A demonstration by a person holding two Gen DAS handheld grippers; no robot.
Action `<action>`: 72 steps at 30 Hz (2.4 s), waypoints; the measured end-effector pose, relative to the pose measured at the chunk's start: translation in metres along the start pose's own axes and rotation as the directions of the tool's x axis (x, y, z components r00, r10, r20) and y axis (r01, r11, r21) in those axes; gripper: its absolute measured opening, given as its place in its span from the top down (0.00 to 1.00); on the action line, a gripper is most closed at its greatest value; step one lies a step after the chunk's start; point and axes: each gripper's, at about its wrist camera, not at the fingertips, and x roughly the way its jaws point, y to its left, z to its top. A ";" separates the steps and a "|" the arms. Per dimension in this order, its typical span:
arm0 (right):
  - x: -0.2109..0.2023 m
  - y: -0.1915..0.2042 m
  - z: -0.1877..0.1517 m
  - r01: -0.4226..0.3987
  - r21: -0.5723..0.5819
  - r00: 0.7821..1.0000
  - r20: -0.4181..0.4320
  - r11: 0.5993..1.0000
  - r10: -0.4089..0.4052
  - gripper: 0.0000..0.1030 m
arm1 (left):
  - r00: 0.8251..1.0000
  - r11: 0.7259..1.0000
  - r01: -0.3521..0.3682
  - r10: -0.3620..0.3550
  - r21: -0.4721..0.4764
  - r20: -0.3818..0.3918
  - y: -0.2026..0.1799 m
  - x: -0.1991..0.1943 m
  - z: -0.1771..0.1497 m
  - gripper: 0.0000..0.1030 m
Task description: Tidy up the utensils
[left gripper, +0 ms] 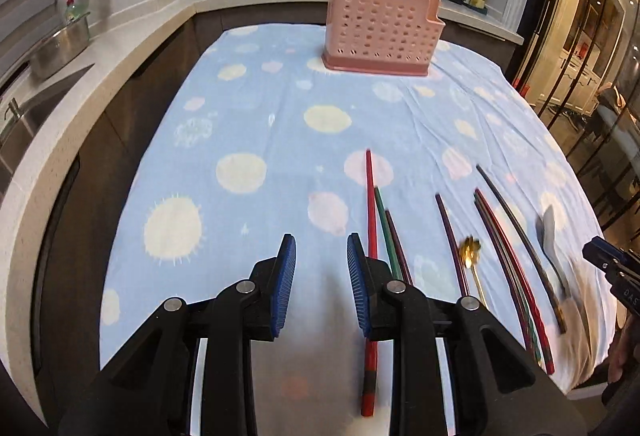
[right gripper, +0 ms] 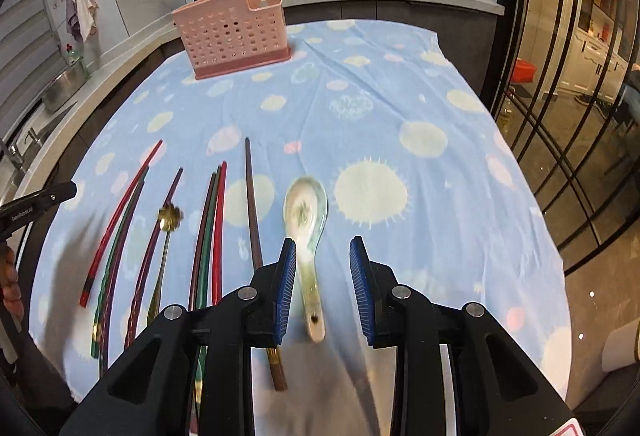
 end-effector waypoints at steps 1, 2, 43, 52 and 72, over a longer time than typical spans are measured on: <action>0.002 0.001 -0.007 -0.004 0.002 1.000 -0.011 1.000 0.004 0.73 | 1.000 1.000 0.008 -0.008 -0.004 -0.014 0.000 -0.001 -0.009 0.75; 0.004 0.003 -0.013 -0.009 0.001 1.000 -0.019 1.000 0.009 0.73 | 1.000 1.000 0.012 -0.012 -0.003 -0.024 -0.001 -0.001 -0.019 0.75; -0.041 0.015 0.042 -0.045 -0.024 0.982 0.181 0.999 0.049 0.94 | 0.979 0.991 0.125 -0.130 0.038 0.155 -0.017 -0.074 0.011 0.93; -0.054 0.025 0.101 -0.091 -0.054 0.960 0.262 0.994 0.102 0.94 | 0.956 0.991 0.112 -0.127 0.069 0.265 -0.021 -0.087 0.082 0.93; -0.003 0.080 0.292 -0.227 -0.105 0.915 0.318 0.968 0.249 0.94 | 0.868 0.992 0.076 -0.115 0.099 0.484 -0.028 -0.099 0.278 0.93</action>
